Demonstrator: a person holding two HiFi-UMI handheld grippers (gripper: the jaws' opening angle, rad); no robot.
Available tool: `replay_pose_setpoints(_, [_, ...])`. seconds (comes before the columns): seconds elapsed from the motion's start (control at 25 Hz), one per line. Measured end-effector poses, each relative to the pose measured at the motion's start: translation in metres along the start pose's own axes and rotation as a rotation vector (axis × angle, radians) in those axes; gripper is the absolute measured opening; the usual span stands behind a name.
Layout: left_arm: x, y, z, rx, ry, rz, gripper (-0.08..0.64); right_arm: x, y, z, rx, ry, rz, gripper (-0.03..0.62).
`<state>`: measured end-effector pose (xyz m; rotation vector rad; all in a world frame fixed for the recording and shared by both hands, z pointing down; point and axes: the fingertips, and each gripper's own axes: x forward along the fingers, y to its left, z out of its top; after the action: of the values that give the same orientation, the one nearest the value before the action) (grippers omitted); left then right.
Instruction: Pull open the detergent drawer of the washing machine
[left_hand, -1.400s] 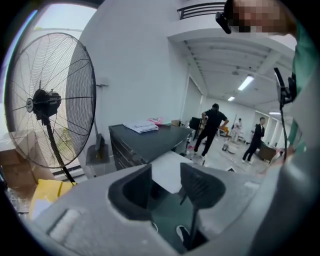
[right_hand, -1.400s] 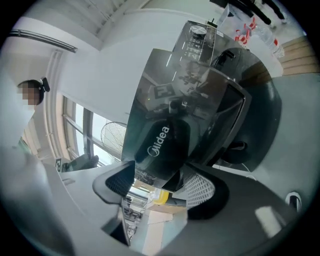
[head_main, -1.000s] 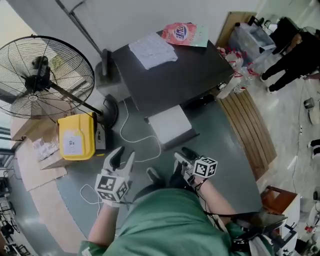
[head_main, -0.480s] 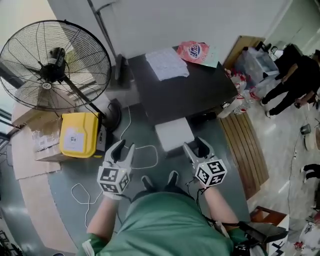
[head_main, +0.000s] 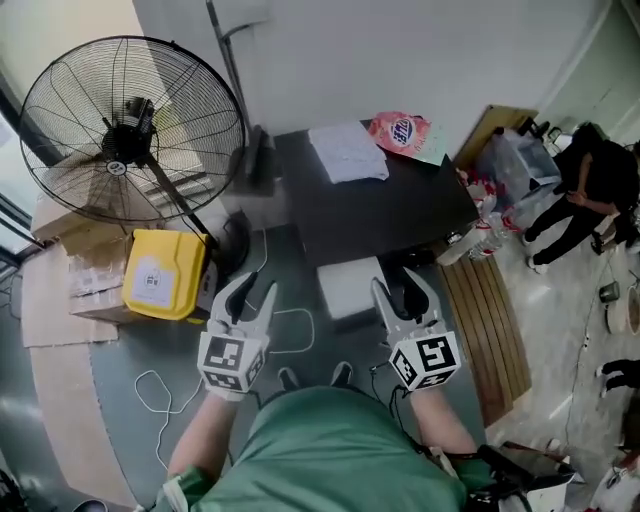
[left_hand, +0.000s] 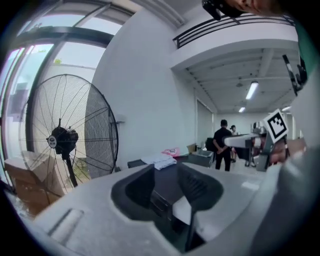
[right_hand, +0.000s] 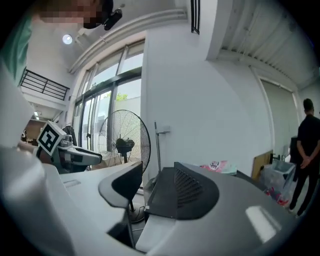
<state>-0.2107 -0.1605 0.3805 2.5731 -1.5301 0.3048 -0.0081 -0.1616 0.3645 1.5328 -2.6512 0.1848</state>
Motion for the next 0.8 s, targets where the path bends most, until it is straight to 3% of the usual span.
replay_pose_setpoints(0.36, [-0.008, -0.010, 0.036, 0.031, -0.094, -0.004, 0.132, -0.002, 0.018, 0.028, -0.102, -0.094, 0.053, 0.164])
replay_pose_setpoints(0.56, [-0.010, -0.011, 0.042, 0.042, -0.115, -0.005, 0.129, -0.006, 0.021, 0.035, -0.110, -0.151, 0.059, 0.156])
replay_pose_setpoints(0.8, [-0.011, -0.011, 0.036, 0.054, -0.095, 0.000, 0.127, -0.004, 0.020, 0.030, -0.134, -0.139, 0.041, 0.140])
